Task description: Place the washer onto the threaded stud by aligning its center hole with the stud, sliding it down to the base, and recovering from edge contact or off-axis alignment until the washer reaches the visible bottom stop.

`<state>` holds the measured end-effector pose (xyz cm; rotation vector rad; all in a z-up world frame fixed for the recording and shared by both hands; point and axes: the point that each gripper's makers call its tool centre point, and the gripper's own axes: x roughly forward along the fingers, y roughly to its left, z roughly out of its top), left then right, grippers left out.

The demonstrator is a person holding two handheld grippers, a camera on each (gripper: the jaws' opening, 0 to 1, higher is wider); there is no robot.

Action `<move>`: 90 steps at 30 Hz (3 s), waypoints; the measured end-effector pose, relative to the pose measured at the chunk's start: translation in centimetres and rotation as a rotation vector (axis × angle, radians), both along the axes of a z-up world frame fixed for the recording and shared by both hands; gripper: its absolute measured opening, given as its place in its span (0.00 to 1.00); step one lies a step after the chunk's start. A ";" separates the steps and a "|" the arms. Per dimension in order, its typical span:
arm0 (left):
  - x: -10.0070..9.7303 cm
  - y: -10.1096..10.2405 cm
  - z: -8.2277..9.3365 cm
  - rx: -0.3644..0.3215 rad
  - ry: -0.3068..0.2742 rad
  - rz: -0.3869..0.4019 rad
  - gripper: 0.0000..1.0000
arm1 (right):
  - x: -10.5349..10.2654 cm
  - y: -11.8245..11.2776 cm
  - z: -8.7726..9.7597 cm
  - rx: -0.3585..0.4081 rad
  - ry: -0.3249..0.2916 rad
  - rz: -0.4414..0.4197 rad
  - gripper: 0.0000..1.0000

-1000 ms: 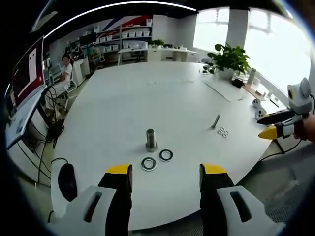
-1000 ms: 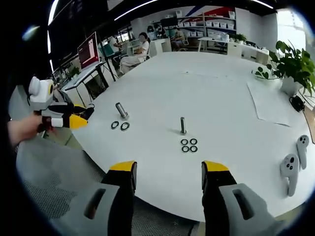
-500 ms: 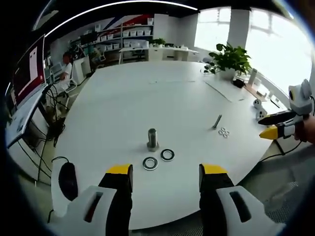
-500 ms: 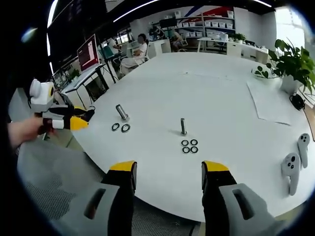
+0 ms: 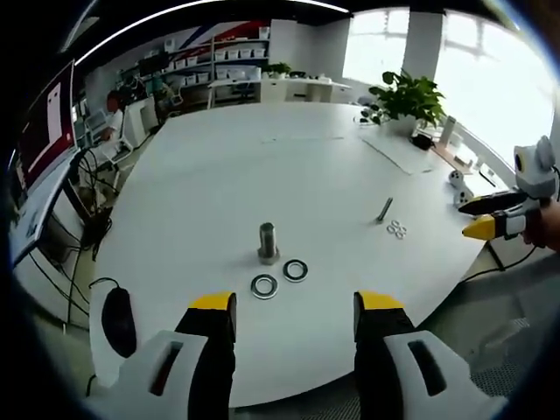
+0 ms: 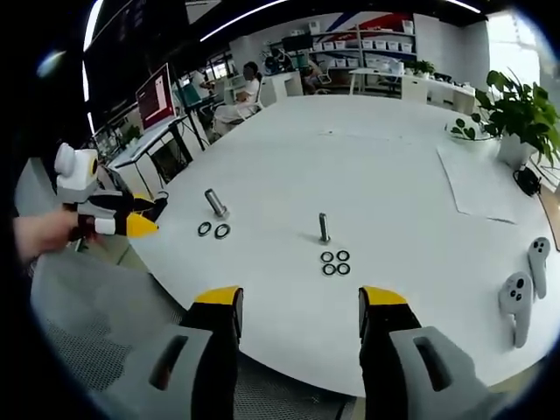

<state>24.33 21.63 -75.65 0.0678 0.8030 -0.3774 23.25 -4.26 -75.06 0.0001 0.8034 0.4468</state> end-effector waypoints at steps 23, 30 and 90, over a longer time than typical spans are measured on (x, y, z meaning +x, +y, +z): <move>3.1 1.3 -5.2 0.108 0.169 -0.090 0.39 | -0.2 0.1 -0.2 -0.011 0.004 0.017 0.56; 3.7 0.8 -7.0 0.161 0.198 -0.143 0.34 | -0.2 0.2 0.0 -0.004 -0.003 0.014 0.56; 4.3 3.1 -11.0 0.357 0.490 -0.308 0.21 | -0.6 0.6 -0.2 0.001 0.012 0.045 0.54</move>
